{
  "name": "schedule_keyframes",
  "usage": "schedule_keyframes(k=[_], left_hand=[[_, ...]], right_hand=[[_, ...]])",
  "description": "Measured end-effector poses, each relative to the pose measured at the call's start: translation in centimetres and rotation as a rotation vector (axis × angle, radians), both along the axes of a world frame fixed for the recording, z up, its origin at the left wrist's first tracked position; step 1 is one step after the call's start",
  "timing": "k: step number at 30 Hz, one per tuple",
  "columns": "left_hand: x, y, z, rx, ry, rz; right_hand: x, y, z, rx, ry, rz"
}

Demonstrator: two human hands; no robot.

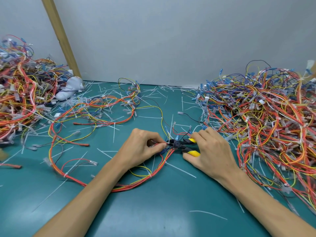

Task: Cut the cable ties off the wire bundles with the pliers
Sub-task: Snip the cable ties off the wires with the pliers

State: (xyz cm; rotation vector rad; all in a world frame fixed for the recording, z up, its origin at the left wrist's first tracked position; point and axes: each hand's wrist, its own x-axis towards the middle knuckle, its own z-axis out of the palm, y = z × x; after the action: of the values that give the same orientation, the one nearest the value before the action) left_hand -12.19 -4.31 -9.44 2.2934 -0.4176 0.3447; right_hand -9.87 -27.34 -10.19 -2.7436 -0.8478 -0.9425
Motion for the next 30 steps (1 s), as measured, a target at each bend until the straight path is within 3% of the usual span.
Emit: schedule_keyframes(k=[8, 18, 30], left_hand=[[0.1, 0.0, 0.0, 0.006, 0.019, 0.005], [0.3, -0.1, -0.1, -0.068, -0.005, 0.043], [0.0, -1.3, -0.2, -0.123, -0.130, 0.078]], right_hand=[[0.0, -0.1, 0.1, -0.046, -0.101, -0.001], [-0.4, 0.7, 0.0, -0.045, -0.064, -0.058], [-0.4, 0.7, 0.9, 0.036, 0.132, -0.062]])
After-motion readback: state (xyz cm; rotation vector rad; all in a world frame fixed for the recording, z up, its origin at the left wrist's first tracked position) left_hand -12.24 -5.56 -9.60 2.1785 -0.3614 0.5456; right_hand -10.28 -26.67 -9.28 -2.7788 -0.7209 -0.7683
